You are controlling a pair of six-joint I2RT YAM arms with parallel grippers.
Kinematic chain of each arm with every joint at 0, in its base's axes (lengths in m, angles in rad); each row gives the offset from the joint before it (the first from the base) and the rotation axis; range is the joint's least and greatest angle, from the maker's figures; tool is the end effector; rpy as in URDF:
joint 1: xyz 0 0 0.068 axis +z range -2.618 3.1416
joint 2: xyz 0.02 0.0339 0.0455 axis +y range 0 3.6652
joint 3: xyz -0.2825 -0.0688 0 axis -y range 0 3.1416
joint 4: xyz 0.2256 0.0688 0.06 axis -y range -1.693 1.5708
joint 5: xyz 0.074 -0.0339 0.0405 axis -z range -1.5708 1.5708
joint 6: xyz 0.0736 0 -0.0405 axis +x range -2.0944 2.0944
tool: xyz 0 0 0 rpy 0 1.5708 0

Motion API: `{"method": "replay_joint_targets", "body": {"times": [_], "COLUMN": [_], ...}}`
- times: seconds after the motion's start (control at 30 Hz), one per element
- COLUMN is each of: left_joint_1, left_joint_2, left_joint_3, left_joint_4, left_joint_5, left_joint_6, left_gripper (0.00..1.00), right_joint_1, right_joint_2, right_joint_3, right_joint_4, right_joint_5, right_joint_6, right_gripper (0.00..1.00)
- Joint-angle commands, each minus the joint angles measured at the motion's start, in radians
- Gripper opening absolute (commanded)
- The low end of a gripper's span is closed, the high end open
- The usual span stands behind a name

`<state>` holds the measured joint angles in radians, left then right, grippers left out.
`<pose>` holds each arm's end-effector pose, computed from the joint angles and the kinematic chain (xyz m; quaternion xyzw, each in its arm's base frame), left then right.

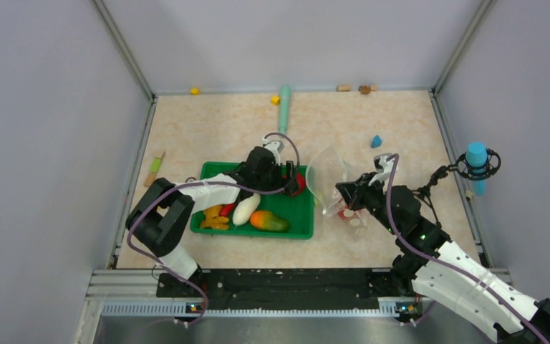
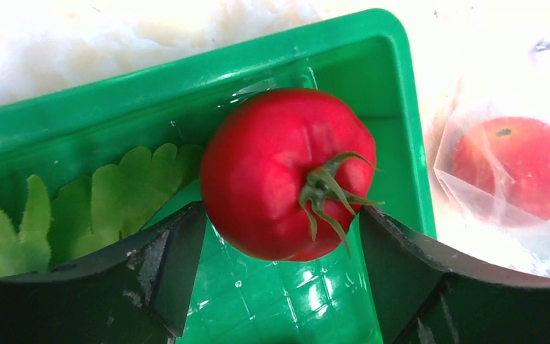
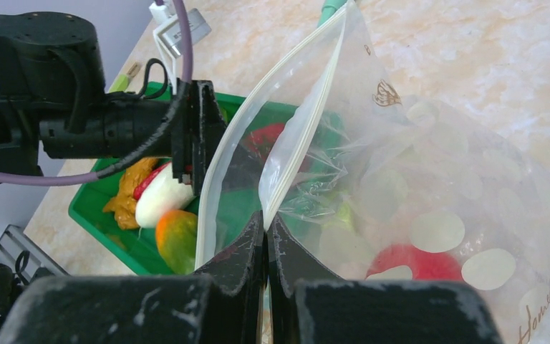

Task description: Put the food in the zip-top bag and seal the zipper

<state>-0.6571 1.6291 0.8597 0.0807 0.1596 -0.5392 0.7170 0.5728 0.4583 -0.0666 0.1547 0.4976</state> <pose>0.2727 -0.2252 0.1885 0.0871 0.8979 -0.2992 0.3111 0.1265 0.0952 0.2740 -0.0347 0.7667 0.3155 0.5581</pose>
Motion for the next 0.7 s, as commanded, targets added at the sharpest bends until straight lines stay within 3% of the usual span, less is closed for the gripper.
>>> {"method": "replay_joint_targets", "body": {"times": [0.0,0.23,0.47,0.53,0.6,0.67], "left_joint_1": [0.000,0.001,0.001,0.001,0.001,-0.001], "left_joint_2": [0.039,0.007,-0.119,-0.188,-0.286,-0.364], "left_joint_3": [0.049,0.036,-0.012,-0.037,-0.063,-0.080], "left_joint_4": [0.011,0.030,0.032,0.031,0.033,0.033], "left_joint_5": [0.040,0.065,0.064,0.050,0.043,0.071], "left_joint_6": [0.010,0.008,0.001,0.000,0.000,0.010], "left_gripper": [0.79,0.48,0.41,0.38,0.30,0.29], "right_joint_1": [-0.006,-0.006,-0.007,-0.007,-0.006,-0.007], "right_joint_2": [0.002,0.002,-0.001,-0.002,-0.002,-0.002], "right_joint_3": [0.014,0.018,0.019,0.019,0.019,0.019], "right_joint_4": [0.052,0.048,0.049,0.050,0.052,0.054], "right_joint_5": [-0.014,-0.025,-0.041,-0.046,-0.050,-0.056], "right_joint_6": [-0.010,-0.011,-0.015,-0.019,-0.020,-0.024], "right_gripper": [0.00,0.00,0.00,0.00,0.00,0.00]}}
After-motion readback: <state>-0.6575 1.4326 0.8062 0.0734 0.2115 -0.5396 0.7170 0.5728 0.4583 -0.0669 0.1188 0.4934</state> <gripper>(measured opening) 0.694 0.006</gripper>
